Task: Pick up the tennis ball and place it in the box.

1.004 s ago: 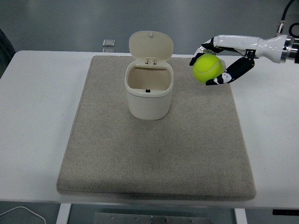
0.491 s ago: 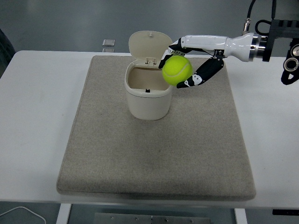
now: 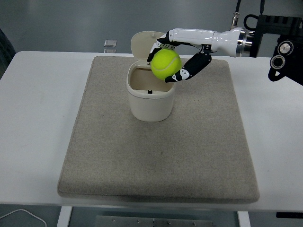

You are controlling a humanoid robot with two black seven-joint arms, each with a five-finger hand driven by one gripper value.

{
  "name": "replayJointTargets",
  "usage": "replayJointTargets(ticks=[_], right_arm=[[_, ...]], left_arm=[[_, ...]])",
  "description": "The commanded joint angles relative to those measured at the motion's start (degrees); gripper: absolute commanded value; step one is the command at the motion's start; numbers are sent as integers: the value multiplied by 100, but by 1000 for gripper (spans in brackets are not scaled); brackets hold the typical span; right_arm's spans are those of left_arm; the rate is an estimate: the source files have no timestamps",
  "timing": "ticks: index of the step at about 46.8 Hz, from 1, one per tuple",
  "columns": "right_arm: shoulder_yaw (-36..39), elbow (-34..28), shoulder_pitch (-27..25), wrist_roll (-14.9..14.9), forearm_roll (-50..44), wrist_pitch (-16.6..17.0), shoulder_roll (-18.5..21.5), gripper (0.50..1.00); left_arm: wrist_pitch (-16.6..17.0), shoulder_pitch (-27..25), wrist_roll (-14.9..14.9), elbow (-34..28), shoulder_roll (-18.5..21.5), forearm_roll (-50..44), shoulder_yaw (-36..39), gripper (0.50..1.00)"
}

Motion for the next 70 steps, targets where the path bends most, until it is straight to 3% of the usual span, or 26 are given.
replayJointTargets(ticks=[1,7,17,29,32,35,62,70], right_arm=[[5,-8,0,-31,159,-15,61,507],[-31,-87,26,-207,186,-94,264,519],[-101,-210,9,-242,177,-349,448,543],[-162,-246,-18,-242,116,-384,492,615],[-206,-246,-18,-242,107,-393,492,660],[-241,-255,-18,-242,107,-428,492,674],[-409,-325,-18,-242,81,-463,528,723],[-417,-325,-35,-242,81,-463,528,833]], left_arm=[[-4,-1,0,8,0,-6,-2,992],[5,-1,0,-1,0,2,-2,992],[5,-1,0,0,0,2,-2,990],[-4,-1,0,-1,0,2,7,992],[-4,-1,0,8,0,2,-2,992],[5,-1,0,-1,0,2,-2,992],[5,-1,0,8,0,2,-2,992],[-4,-1,0,-1,0,2,-2,992]])
